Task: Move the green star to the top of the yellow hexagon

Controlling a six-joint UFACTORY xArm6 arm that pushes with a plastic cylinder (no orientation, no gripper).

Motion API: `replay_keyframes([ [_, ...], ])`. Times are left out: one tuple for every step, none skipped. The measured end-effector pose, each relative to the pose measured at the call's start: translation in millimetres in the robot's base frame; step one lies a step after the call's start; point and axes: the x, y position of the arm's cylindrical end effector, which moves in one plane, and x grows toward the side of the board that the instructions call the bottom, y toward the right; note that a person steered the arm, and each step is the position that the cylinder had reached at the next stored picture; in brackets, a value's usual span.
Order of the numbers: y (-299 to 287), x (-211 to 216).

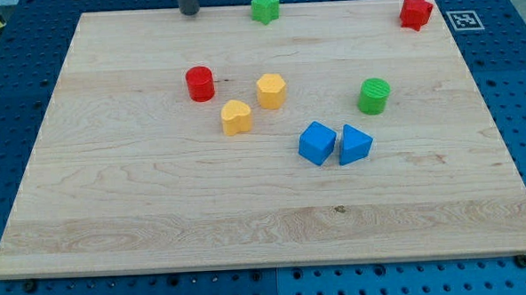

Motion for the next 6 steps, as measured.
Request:
replay_keyframes([
  [69,1],
  [117,1],
  [126,1],
  [157,0],
  [194,2],
  [195,22],
])
